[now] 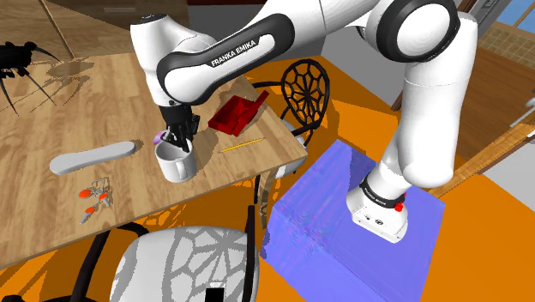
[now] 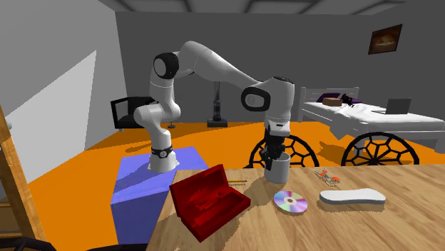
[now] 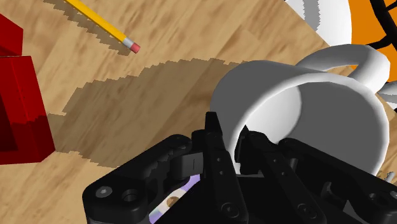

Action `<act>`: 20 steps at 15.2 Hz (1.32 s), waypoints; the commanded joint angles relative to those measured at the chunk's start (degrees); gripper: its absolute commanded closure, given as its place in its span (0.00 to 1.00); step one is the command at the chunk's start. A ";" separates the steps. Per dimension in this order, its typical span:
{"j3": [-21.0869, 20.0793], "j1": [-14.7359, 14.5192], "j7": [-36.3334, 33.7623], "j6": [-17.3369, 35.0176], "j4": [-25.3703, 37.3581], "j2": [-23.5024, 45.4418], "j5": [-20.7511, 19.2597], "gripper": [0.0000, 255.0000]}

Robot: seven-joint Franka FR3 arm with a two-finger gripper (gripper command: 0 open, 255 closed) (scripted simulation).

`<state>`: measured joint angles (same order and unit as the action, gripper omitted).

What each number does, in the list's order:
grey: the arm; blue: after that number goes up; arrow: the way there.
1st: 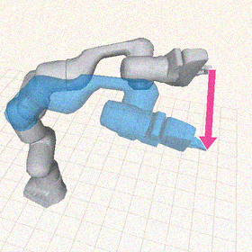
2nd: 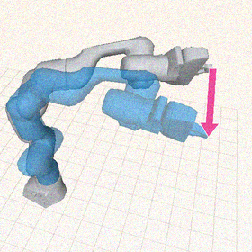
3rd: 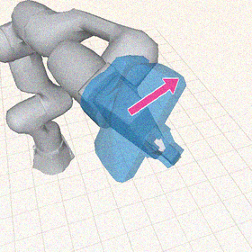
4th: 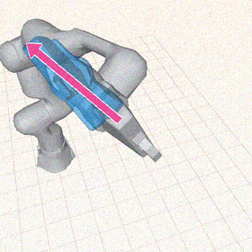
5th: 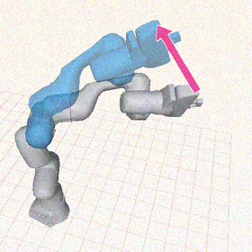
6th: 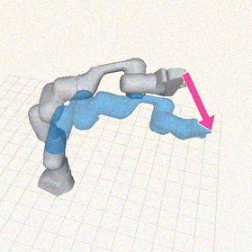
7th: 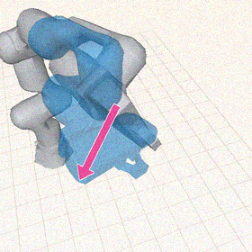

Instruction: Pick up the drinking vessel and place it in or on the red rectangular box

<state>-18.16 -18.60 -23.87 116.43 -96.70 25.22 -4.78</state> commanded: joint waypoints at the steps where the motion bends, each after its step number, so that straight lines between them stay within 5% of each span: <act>1: 0.00 0.00 0.00 0.00 0.00 0.01 0.00 1.00; 20: -0.64 0.23 0.40 -9.97 6.42 -3.70 1.26 1.00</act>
<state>-18.75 -18.36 -23.46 107.07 -90.71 21.70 -3.58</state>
